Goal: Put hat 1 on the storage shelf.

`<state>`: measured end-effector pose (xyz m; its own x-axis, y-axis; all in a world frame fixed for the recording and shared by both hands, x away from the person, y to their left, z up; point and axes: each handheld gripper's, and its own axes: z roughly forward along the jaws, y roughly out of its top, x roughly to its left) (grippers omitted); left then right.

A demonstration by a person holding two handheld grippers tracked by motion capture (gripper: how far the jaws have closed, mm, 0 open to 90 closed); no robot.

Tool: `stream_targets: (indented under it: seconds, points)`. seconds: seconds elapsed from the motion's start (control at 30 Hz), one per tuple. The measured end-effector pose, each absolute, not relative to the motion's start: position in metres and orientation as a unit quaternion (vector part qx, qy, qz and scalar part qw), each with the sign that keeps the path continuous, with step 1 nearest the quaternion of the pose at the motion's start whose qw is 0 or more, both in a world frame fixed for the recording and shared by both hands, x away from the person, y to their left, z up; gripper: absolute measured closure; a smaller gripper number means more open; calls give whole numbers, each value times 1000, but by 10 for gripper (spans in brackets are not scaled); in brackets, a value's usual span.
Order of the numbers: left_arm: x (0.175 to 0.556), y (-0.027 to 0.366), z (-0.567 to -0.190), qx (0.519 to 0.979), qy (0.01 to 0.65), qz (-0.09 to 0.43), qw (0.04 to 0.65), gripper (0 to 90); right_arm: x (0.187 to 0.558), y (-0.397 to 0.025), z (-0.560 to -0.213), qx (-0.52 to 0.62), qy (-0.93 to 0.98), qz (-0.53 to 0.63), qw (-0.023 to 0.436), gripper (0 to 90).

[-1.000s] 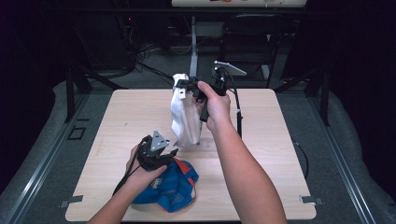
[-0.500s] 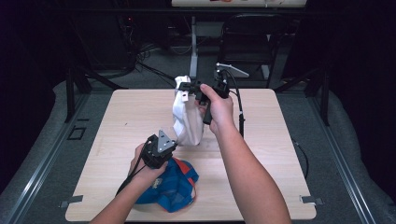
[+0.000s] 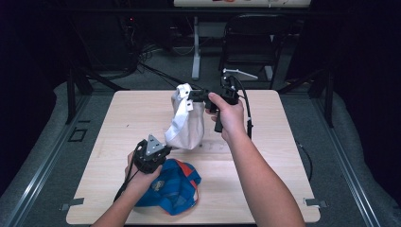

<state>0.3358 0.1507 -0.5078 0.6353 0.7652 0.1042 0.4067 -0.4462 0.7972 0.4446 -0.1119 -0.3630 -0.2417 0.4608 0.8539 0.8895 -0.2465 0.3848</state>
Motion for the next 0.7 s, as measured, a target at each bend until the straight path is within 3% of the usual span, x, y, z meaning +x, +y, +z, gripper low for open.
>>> stream_targets:
  seconds: [0.43,0.7]
  points:
    - [340,156,-506,821,363,219,382,850,424,-152,-374,-587,-595,-523,167,709]
    - [343,151,-512,838,350,228,350,847,408,-175,-395,-593,-599,-513,162,699]
